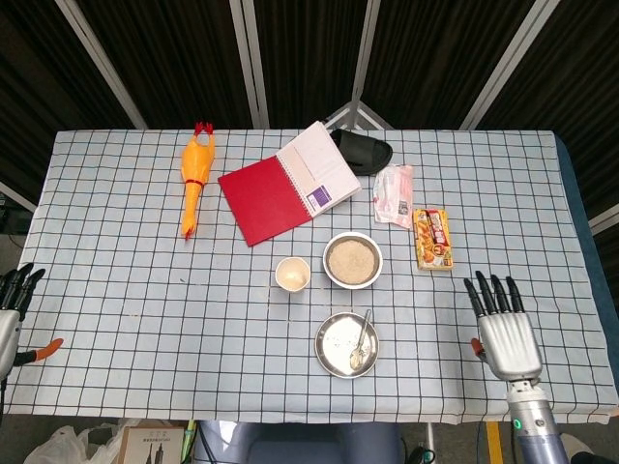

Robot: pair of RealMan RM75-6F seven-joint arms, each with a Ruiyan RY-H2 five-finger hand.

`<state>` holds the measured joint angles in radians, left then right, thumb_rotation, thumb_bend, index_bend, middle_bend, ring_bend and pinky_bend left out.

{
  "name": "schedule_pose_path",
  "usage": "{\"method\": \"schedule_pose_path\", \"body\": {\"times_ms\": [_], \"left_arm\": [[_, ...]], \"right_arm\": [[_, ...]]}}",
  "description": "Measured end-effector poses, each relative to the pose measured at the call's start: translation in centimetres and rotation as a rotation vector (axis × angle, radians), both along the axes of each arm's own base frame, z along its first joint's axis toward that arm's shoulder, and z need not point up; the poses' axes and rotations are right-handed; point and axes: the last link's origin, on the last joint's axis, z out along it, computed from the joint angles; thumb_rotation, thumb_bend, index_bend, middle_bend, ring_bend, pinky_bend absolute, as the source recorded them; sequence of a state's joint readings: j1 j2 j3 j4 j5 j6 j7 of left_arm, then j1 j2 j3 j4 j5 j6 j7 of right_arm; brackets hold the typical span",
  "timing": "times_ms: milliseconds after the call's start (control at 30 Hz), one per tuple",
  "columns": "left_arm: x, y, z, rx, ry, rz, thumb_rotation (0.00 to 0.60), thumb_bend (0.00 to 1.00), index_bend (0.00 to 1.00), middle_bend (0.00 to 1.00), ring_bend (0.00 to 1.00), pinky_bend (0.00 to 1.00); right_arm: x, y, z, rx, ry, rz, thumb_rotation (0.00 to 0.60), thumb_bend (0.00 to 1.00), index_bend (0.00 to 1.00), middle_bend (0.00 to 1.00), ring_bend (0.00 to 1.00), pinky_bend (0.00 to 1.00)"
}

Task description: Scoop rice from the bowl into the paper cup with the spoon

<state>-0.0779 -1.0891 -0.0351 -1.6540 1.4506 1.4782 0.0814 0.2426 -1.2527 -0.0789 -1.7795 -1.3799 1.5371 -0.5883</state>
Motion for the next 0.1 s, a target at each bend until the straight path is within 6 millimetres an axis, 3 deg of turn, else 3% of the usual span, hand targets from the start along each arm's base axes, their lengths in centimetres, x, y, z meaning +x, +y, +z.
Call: {"method": "schedule_pose_path", "body": {"times_ms": [100], "left_arm": [[0.04,-0.07,0.02,0.012,0.012,-0.013,0.600,0.00,0.00,0.00,0.00,0.00]], "right_arm": [[-1.23,1.11,1.28,-0.003,-0.059,-0.033,0.600,0.26,0.00,0.00,0.00,0.04]]}}
